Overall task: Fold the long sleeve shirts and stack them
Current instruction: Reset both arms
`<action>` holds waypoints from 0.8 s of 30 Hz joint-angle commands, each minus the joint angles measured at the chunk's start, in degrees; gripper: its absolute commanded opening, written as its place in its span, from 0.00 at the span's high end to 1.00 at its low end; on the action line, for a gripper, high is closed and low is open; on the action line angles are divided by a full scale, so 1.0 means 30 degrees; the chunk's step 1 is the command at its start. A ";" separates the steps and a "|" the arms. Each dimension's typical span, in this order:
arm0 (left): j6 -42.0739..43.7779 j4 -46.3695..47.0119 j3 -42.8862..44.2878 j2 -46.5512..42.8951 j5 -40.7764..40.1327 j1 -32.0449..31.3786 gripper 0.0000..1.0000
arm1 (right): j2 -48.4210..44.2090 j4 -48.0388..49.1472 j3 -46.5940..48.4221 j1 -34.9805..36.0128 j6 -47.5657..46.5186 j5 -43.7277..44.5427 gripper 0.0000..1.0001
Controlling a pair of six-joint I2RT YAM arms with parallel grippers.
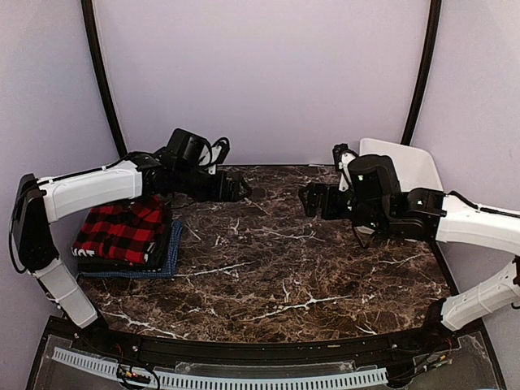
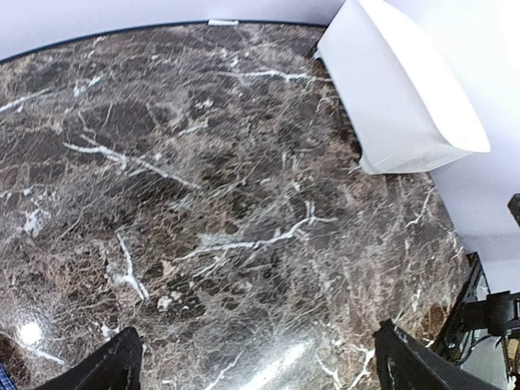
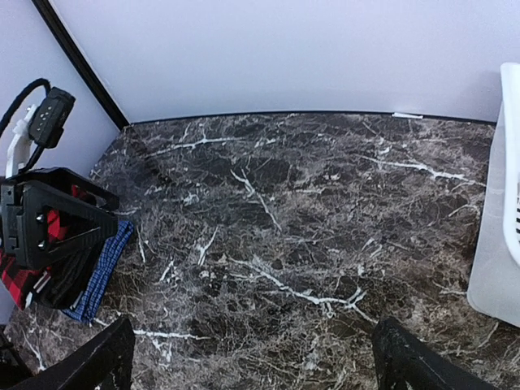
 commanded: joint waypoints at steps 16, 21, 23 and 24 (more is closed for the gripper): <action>0.0141 0.5204 -0.4626 -0.6589 -0.1357 -0.0092 0.01 | -0.3362 0.0707 -0.0493 -0.0114 -0.1794 0.3226 0.01; 0.0090 0.5195 -0.4985 -0.6741 -0.1911 -0.0107 0.01 | -0.3690 0.0962 -0.0839 -0.0114 -0.1822 0.3286 0.02; 0.0080 0.5191 -0.5056 -0.6784 -0.1994 -0.0107 0.01 | -0.3766 0.0991 -0.0923 -0.0126 -0.1828 0.3301 0.01; 0.0071 0.5227 -0.5113 -0.6856 -0.2040 -0.0107 0.01 | -0.3764 0.0983 -0.0969 -0.0112 -0.1823 0.3307 0.01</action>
